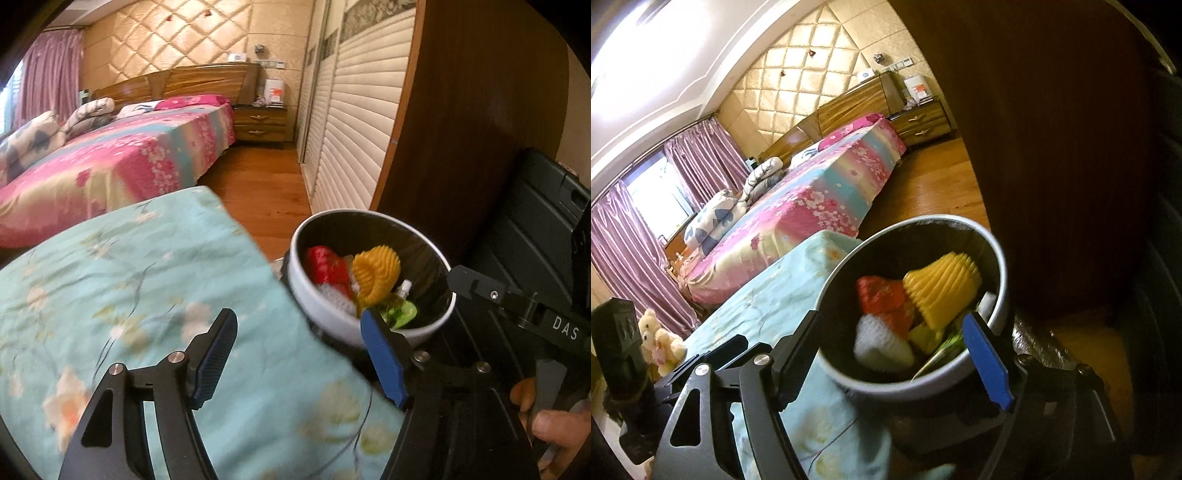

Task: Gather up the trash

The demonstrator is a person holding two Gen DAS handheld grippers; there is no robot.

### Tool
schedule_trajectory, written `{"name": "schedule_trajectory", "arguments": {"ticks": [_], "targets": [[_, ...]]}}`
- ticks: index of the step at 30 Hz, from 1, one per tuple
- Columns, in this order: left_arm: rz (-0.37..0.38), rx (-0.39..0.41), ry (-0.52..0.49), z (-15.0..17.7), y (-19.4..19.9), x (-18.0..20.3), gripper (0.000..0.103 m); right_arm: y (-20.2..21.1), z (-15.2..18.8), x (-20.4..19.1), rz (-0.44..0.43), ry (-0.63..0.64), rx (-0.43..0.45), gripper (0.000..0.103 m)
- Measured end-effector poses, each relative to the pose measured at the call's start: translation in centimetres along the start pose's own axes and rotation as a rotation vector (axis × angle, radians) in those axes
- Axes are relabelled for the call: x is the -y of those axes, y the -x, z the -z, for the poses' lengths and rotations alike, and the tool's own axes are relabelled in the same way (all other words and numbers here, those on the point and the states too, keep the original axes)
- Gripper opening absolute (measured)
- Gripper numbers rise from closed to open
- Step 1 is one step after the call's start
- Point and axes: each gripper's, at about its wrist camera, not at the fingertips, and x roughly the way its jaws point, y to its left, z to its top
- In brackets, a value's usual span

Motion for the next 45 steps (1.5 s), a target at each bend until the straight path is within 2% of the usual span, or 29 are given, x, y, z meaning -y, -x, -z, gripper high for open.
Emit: {"name": "schedule_trajectory", "arguments": {"ticks": [4,7,10,17,21,24,26,29,35,45], "targets": [[-0.034,0.042,0.019,2.1,3.1,-1.1,0.072,0.9,1.9,-1.8,-0.010,0.016,0.017,0.081],[-0.064,0.081,0.034,3.8,5.3,-1.8,0.077,1.4,3.3,-3.6,-0.012,0.044,0.034,0.093],[-0.107,0.112,0.042,5.3,7.1,-2.2,0.081,1.7,4.8,-5.2,-0.004,0.090,0.043,0.093],[-0.153,0.183,0.057,8.3,10.8,-2.7,0.082,3.1,6.5,-6.8,0.012,0.158,0.097,0.095],[-0.186,0.266,0.058,9.3,13.6,-2.3,0.089,4.7,6.3,-8.1,0.024,0.205,0.169,0.097],[-0.239,0.336,0.046,10.5,15.0,-1.9,0.102,6.3,6.3,-9.2,0.025,0.249,0.252,0.101],[-0.276,0.359,0.034,11.1,15.6,-1.6,0.102,7.2,6.6,-10.0,0.028,0.293,0.313,0.103],[-0.309,0.373,0.021,12.1,16.0,-1.0,0.102,7.5,7.3,-11.0,0.067,0.350,0.346,0.103],[-0.344,0.379,0.003,13.4,16.2,-0.3,0.102,6.5,8.2,-11.7,0.093,0.380,0.328,0.103],[-0.347,0.384,0.009,13.1,15.8,-1.1,0.102,6.2,8.7,-11.6,0.099,0.364,0.317,0.103]]}}
